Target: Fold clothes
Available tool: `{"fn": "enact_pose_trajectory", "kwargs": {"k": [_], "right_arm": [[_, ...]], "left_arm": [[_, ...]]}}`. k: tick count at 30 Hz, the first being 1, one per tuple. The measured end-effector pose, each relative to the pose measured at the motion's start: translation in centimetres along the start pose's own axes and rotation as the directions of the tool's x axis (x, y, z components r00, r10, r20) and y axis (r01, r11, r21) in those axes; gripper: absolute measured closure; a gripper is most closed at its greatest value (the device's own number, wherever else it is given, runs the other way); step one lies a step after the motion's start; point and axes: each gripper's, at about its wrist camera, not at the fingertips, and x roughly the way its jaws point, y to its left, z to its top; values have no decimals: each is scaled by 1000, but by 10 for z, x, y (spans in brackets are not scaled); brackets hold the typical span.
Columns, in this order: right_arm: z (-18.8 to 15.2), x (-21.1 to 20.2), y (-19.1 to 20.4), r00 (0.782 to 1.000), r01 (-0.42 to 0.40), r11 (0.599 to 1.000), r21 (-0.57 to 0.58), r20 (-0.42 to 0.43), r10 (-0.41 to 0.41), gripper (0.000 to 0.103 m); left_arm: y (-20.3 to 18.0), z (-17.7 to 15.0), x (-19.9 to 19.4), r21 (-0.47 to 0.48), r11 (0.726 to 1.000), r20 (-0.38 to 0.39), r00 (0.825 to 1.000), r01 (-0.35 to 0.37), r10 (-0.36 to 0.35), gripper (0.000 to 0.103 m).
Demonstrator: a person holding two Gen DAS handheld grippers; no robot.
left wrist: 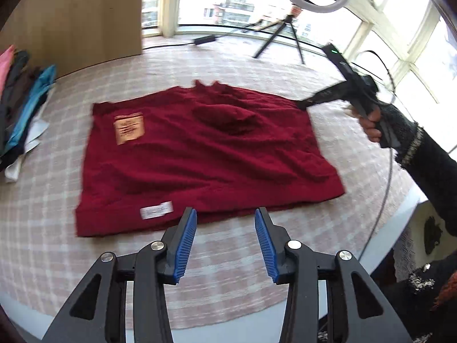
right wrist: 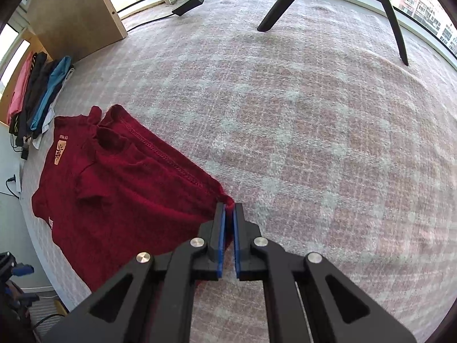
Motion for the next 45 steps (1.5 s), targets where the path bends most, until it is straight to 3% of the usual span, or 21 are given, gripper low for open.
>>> {"fn": "enact_pose_trajectory", "kwargs": {"k": [2,4,8,11,12,13,18,21,25,27,30,32,34,36,40,45], "right_arm": [[2,0,2,1000,11,1000,-6,-2,-11,97],[5,0,5,1000,28,999,-17,-6,-28,96],[9,2,12,999,53,998,-32,-14,-53,93],[11,3,17,997,71,997,-41,-14,-72,89],[11,3,19,997,79,996,-48,-14,-80,87],[12,3,22,996,88,994,-57,-13,-89,86],[16,5,28,992,124,989,-85,-16,-126,85],[21,5,29,989,141,985,-97,-35,-145,85],[31,-14,38,966,257,956,-140,23,-256,85],[42,-31,49,966,255,957,-136,75,-247,85],[67,-43,98,987,138,968,-210,108,-118,80],[75,-36,152,996,41,958,-284,91,-16,76],[61,-33,199,997,-32,935,-354,60,57,76],[71,-14,243,994,-74,894,-442,40,102,76],[93,24,318,986,-157,814,-559,-48,157,76],[115,83,378,989,-151,746,-649,-108,106,76]], "left_arm": [[61,0,3,-177,984,-13,999,-36,35,62],[91,3,12,-235,972,-29,999,-25,19,62],[88,9,41,-151,989,-89,996,-10,-4,60],[86,12,58,-138,989,-126,992,-47,29,63],[87,12,61,-144,989,-134,991,-34,15,78],[88,11,62,-152,988,-141,990,-13,-8,99],[103,6,45,-195,980,-134,991,-21,-5,97],[108,2,40,-173,982,-130,990,-79,57,81],[111,-3,25,-189,977,-94,992,-96,79,78],[104,-5,20,-174,982,-78,995,-76,63,74],[88,-4,27,-145,988,-96,995,-42,28,70],[84,-4,35,-165,985,-113,993,-48,30,70],[82,-6,39,-194,979,-121,992,-60,37,70],[83,-11,39,-242,969,-121,993,-43,13,70],[81,-12,48,-281,959,-121,993,-39,5,70],[93,-8,58,-374,927,-88,995,6,-42,75]]}}
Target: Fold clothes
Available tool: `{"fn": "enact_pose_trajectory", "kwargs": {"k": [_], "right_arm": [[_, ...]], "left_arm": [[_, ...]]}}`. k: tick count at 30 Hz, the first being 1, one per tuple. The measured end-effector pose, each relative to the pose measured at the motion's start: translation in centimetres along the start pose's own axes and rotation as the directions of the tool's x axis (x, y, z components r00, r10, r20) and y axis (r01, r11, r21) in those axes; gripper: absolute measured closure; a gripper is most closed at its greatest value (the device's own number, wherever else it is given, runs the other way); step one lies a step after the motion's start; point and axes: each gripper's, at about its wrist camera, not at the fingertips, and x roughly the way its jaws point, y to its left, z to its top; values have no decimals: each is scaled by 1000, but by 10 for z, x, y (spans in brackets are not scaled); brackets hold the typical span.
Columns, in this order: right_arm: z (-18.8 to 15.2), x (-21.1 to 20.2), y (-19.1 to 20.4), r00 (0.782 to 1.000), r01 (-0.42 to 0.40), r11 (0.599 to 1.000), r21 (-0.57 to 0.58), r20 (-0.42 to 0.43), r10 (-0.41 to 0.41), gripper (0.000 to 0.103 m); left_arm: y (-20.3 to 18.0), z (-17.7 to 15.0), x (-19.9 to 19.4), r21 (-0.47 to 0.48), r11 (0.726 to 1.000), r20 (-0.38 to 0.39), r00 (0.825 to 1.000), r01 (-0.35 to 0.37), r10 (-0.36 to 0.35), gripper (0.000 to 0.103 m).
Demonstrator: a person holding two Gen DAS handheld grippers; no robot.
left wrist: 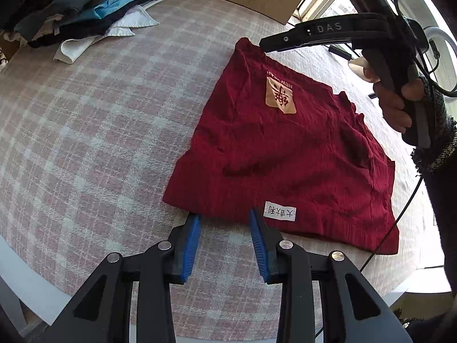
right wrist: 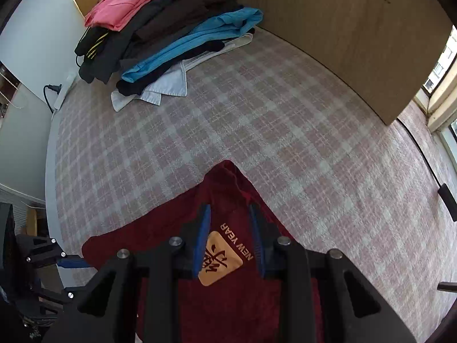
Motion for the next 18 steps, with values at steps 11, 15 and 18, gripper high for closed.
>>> {"fn": "enact_pose_trajectory", "kwargs": {"k": [11,15,18], "right_arm": [[16,21,9,999,-25,997,-67,-40,22,100],[26,8,-8,998,-69,998,5,2,69,100],[32,7,-14,997,-70,997,28,14,70,100]], "left_arm": [[15,2,-12,-72,994,58,995,86,-82,100],[27,0,-23,-115,986,85,991,117,-108,100],[38,0,-23,-145,984,87,992,106,-94,100]]}}
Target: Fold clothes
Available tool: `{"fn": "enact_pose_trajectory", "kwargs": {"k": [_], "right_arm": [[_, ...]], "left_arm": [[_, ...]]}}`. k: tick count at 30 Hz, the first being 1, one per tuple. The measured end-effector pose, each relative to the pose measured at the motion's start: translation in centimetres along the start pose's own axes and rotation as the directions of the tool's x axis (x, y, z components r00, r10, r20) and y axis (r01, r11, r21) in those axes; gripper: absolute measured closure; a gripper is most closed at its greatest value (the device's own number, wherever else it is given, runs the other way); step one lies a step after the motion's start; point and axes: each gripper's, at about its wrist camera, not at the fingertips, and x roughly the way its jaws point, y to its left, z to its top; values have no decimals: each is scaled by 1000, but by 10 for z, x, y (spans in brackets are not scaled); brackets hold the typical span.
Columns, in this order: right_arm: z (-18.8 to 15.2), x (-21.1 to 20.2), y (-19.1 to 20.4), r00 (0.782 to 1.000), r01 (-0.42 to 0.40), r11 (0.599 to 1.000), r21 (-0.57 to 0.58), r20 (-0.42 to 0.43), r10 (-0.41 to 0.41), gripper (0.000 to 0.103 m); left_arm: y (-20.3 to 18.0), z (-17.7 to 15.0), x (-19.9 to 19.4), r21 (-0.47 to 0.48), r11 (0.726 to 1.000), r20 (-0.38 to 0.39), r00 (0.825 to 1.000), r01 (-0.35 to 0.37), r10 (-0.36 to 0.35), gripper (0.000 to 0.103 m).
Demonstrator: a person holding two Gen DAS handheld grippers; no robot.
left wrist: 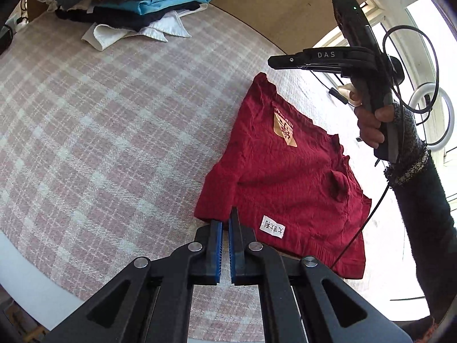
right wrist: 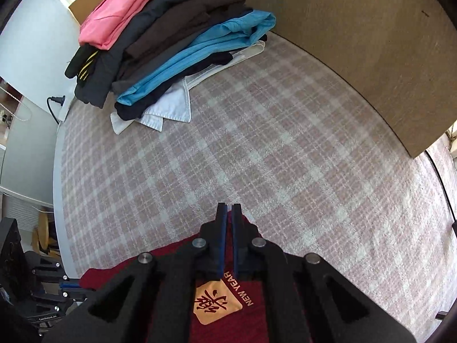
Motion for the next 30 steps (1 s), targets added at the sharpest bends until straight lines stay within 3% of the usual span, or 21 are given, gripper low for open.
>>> {"fn": "enact_pose_trajectory", "kwargs": {"k": [2,4,5,7,9,15,18,20,25,30], "right_arm": [[3,5,0,1000,10,1000,-4,-4,-10,100],[4,10,1,999,-39,999,-7,-34,38,97],[4,13,1,996,-65,998,-9,-66,64,94],[1,14,7,997,-47,998,-39,-71,44,76],[-1,17,13,996,-13,997,-78,-85,6,72],[-4,29,20,988,-12,994,-112,-152,-5,76],[-2,38,21,985,30,991,-131,-167,-52,99],[1,37,24,986,63,987,-146,-147,-84,99],[19,25,24,995,72,991,-116,-60,-79,99],[27,50,22,988,120,986,-112,-83,-130,99]], "left_arm": [[3,-1,2,4,1000,-10,1000,-22,22,100],[3,-1,4,7,1000,-18,1000,-24,24,100],[3,-1,5,9,1000,-21,999,-26,26,100],[4,0,5,7,1000,-22,999,-23,23,100],[4,1,5,10,1000,-25,999,-26,26,100],[4,4,8,24,999,-39,999,-31,31,100],[5,5,9,27,999,-48,998,-33,35,100],[5,5,7,33,999,-47,998,-34,35,100],[10,5,5,15,999,-37,999,-34,34,100],[26,5,6,-34,997,-57,996,-76,74,102]]}}
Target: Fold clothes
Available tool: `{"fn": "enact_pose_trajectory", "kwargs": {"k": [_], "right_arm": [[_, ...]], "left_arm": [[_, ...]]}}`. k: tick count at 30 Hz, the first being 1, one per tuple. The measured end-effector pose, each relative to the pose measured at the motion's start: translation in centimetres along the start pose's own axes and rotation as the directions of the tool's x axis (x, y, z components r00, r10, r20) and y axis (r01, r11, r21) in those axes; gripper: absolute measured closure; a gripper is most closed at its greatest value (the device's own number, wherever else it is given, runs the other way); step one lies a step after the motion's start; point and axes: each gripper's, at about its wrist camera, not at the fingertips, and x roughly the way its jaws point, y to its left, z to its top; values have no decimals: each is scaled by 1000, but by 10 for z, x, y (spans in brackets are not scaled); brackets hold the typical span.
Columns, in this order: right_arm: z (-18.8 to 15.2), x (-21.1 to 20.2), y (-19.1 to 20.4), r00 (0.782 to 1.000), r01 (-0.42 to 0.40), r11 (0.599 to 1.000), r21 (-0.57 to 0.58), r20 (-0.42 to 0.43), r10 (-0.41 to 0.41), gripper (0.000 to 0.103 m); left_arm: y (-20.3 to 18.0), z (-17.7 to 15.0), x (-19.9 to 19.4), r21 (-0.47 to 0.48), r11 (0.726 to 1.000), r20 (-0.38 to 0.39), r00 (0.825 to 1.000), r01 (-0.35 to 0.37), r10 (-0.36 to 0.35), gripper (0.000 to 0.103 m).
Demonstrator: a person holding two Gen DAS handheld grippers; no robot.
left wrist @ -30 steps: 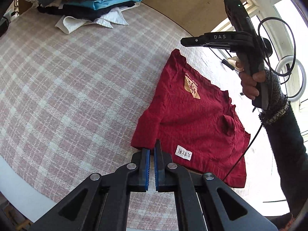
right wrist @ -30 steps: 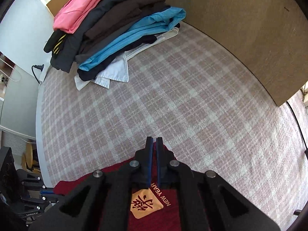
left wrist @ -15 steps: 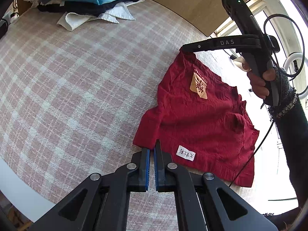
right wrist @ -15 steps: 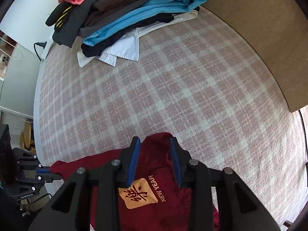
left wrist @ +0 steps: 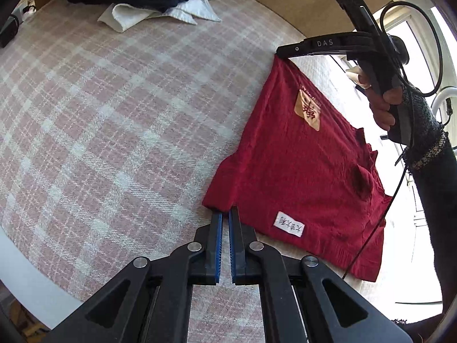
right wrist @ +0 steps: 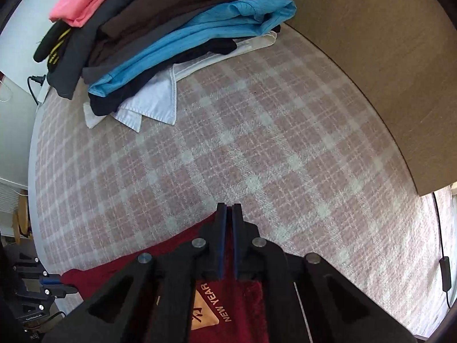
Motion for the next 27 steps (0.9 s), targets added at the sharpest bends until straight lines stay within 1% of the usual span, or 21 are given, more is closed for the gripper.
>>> {"fn": "enact_pose_trajectory", "kwargs": {"k": [3,4,6,8,10,12,15,17,18,20,21,22,24,27], "right_arm": [[3,-2,0,999,-38,999,16,17,38,99],[6,-5,-1,999,-49,998,31,22,48,99],[13,-10,-3,997,-67,996,62,34,65,99],[11,-19,-3,996,-80,995,59,44,78,98],[8,-27,-4,996,-81,996,48,43,79,90],[5,-25,-3,997,-73,996,42,23,72,87],[1,-19,1,998,-59,998,33,-9,60,87],[-2,-13,6,999,-43,999,16,-25,43,87],[-2,-10,10,999,-30,1000,2,-29,30,87],[-2,-9,18,1000,-6,1000,-25,-20,5,88],[-1,-7,24,1000,-3,1000,-31,-19,2,93],[2,-6,27,1000,4,999,-34,-14,-4,96],[9,-4,31,1000,1,1000,-27,-4,-1,97],[20,-8,25,1000,16,1000,-20,8,-16,97]], "left_arm": [[11,-2,-11,-32,999,18,999,-28,29,103],[11,-2,-17,-20,999,32,999,-41,42,103],[3,-3,-28,28,999,56,998,-42,40,103],[-10,-1,-29,98,993,65,996,-61,55,97],[-23,1,-24,164,982,67,995,-89,79,89],[-34,3,-11,212,970,54,992,-122,112,89],[-39,12,9,252,955,30,988,-155,152,89],[-36,14,10,254,956,24,989,-146,145,96],[-34,16,11,253,958,21,990,-138,138,97],[-26,18,5,225,969,16,995,-104,103,97],[-21,19,2,215,972,17,995,-96,94,97],[-18,20,0,206,974,18,996,-90,88,98],[-11,20,-4,179,982,10,998,-55,54,98],[-2,21,-6,146,989,0,1000,-20,20,98]]}}
